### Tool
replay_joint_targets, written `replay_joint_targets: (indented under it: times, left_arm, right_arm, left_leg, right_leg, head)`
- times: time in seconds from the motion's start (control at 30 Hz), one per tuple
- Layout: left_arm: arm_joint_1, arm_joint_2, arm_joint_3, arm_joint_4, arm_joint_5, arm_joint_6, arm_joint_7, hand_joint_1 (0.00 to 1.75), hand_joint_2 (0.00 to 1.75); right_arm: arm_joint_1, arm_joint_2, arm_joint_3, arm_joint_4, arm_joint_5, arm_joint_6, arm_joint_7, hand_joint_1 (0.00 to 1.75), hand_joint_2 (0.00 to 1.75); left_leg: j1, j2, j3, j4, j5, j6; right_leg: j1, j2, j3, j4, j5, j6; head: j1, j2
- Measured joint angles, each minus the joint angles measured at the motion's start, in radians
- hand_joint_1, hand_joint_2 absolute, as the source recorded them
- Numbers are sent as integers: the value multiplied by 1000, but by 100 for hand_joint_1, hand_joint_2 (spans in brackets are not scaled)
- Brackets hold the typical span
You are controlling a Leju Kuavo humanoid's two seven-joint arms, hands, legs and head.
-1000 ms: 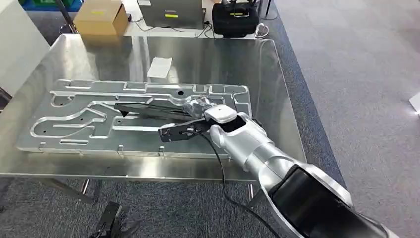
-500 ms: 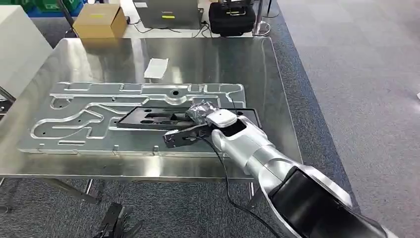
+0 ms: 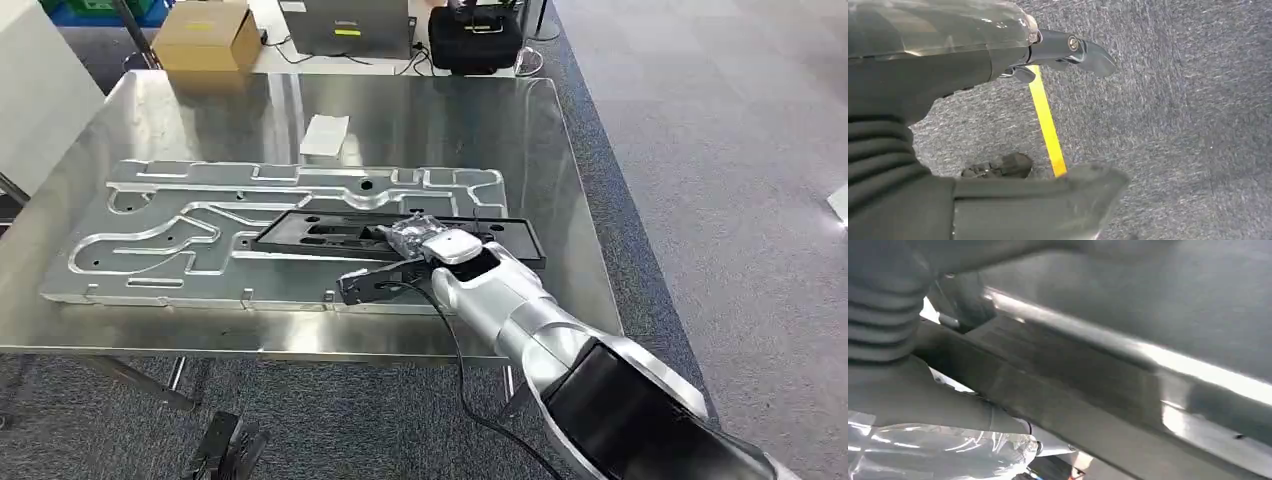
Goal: Take the parts from the cabinet and place them on the table.
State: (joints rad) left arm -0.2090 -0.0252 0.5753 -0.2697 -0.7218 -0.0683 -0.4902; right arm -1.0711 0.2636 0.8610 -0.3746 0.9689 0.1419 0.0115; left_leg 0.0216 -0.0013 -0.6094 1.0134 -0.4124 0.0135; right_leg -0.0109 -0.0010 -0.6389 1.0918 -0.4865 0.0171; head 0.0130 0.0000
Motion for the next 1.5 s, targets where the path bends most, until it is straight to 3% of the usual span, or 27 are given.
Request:
replay_joint_targets:
  times: [0.07,0.1,0.13,0.2,0.27,0.3,0.4,0.47,0.5,0.6,0.63,0.67,0.7,0.77,0.8,0.83,0.93,1.0,1.03,1.1,1.13,1.17,1.23,1.3,1.33,1.43,1.5]
  left_arm:
    - [0,0,0,0,0,0,0,0,0]
    - [1,0,0,0,0,0,0,0,0]
    - [2,1,0,0,0,0,0,0,0]
    - [2,0,0,0,0,0,0,0,0]
    - [1,0,0,0,0,-1,0,0,0]
    - [1,-3,0,0,0,-1,0,0,0]
    - [2,-2,0,0,2,0,2,0,0]
    - [2,3,0,0,2,0,2,0,0]
    - [2,1,0,0,3,-1,2,0,0]
    - [5,5,0,0,8,-1,2,0,0]
    - [8,5,0,0,9,-1,2,0,0]
    - [11,5,0,0,10,-3,2,0,0]
    - [13,5,0,0,11,-3,0,0,0]
    - [15,7,1,0,19,-3,-6,0,0]
    - [16,8,2,0,25,-4,-11,0,0]
    - [17,8,4,0,30,-4,-16,0,0]
    - [37,8,10,0,37,-3,-36,0,0]
    - [44,8,11,0,38,-3,-42,0,0]
    - [44,7,12,0,39,-3,-43,0,0]
    - [49,7,16,0,40,-3,-44,0,0]
    - [52,8,19,0,40,-3,-44,0,0]
    - [53,8,22,0,40,-3,-44,0,0]
    - [55,7,24,0,40,-3,-45,0,0]
    - [55,6,27,0,40,-3,-46,0,0]
    - [54,3,27,0,40,-3,-46,0,0]
    - [54,2,30,0,40,-3,-50,0,0]
    - [56,1,35,0,48,-4,-55,0,0]
  right_arm:
    - [3,-3,0,2,0,0,0,0,0]
    - [5,-6,0,4,0,0,0,0,0]
    - [7,-8,0,5,0,-1,0,0,0]
    - [6,-8,0,5,0,-2,0,0,0]
    - [4,-8,0,5,0,-2,0,0,0]
    - [4,-8,0,5,0,-2,0,0,0]
    - [3,-8,-1,5,-3,-2,1,0,0]
    - [3,-8,-2,5,-4,-5,5,0,0]
    - [3,-8,-2,5,-5,-8,6,0,0]
    - [9,-8,-10,5,-19,-29,-3,0,0]
    - [12,-8,-14,5,-23,-40,-11,0,0]
    - [16,-8,-22,2,-30,-63,-29,0,0]
    - [19,-8,-28,-8,-35,-87,-45,0,0]
    - [19,-6,-38,-42,-40,-146,-76,0,0]
    - [21,-7,-45,-89,-45,-207,-107,0,0]
    - [21,-7,-53,-125,-49,-234,-110,0,0]
    - [49,-15,-74,-381,-61,-141,-14,0,0]
    - [55,-22,-85,-508,-64,-123,6,0,0]
    - [58,-30,-90,-554,-66,-123,10,0,0]
    - [75,-47,-102,-636,-67,-127,10,0,0]
    - [86,-54,-106,-669,-68,-129,10,0,0]
    - [93,-60,-109,-696,-69,-130,9,0,0]
    - [101,-78,-117,-737,-71,-131,9,0,0]
    - [100,-82,-129,-775,-76,-132,6,0,0]
    - [99,-83,-133,-789,-79,-134,5,0,0]
    - [108,-93,-141,-823,-97,-156,-8,0,0]
    - [135,-95,-160,-864,-165,-180,-31,0,0]
  left_leg:
    - [-3,0,-5,1,2,4]
    - [-4,0,-7,1,3,5]
    - [-5,-1,-8,1,4,6]
    - [-6,-4,-7,3,4,5]
    - [-8,-6,-6,5,4,3]
    - [-12,-7,-9,5,5,-3]
    - [-9,-6,-9,-2,12,-23]
    - [-7,-6,-10,-2,7,-33]
    - [-9,-4,-19,26,-17,-38]
    - [-5,-4,-119,255,-132,-51]
    - [-5,-4,-141,306,-144,-53]
    - [-4,-4,-139,304,-130,-54]
    - [-3,-4,-115,254,-97,-54]
    - [-1,0,-23,75,-10,-51]
    - [-1,5,5,13,-12,-45]
    - [-9,4,10,2,-13,-38]
    - [-12,1,2,9,-12,-22]
    - [-3,2,5,-4,-4,-5]
    - [-3,1,4,-3,-3,2]
    - [-3,-1,3,-3,-5,4]
    - [-4,-2,3,-2,-5,4]
    - [-4,-3,3,-2,-5,4]
    - [-5,-7,3,1,-6,3]
    - [-7,-7,4,3,-9,-2]
    - [-11,-7,1,4,-10,-6]
    - [-9,-6,1,0,-6,-24]
    - [-7,-6,-2,6,-15,-35]
  right_leg:
    - [-1,0,-78,167,-82,5]
    - [-1,1,-112,238,-105,6]
    - [-1,1,-124,261,-102,5]
    - [-1,1,-77,170,-39,-2]
    - [4,2,31,-33,44,-20]
    - [9,1,41,-58,30,-26]
    - [15,1,37,-66,42,-29]
    - [1,-4,47,-87,57,-41]
    - [1,-4,48,-92,60,-48]
    - [3,-5,43,-91,62,-51]
    - [3,-5,42,-90,62,-51]
    - [3,-5,42,-88,62,-50]
    - [3,-4,42,-85,61,-49]
    - [3,-3,42,-76,55,-44]
    - [3,-2,38,-71,51,-38]
    - [11,1,31,-63,50,-34]
    - [8,1,28,-68,53,-22]
    - [7,2,18,-41,26,-10]
    - [7,2,-4,7,-7,-8]
    - [5,2,-79,170,-82,-3]
    - [5,2,-113,238,-102,-2]
    - [5,1,-125,256,-96,-2]
    - [5,2,-82,154,-22,-10]
    - [8,2,9,-32,60,-25]
    - [13,2,20,-58,48,-31]
    - [20,1,17,-65,56,-33]
    - [7,-6,26,-84,72,-45]
  head:
    - [0,0]
    - [0,0]
    - [0,0]
    - [0,0]
    - [0,0]
    - [-3,0]
    - [-2,0]
    - [-3,0]
    - [-4,0]
    - [-6,0]
    - [-7,0]
    - [-7,0]
    - [-7,0]
    - [-7,0]
    - [-6,0]
    - [-8,0]
    - [-6,0]
    - [-6,0]
    - [-5,0]
    - [-6,0]
    - [-5,0]
    - [-5,0]
    - [-5,0]
    - [-5,0]
    - [-7,0]
    - [-5,0]
    - [-6,0]
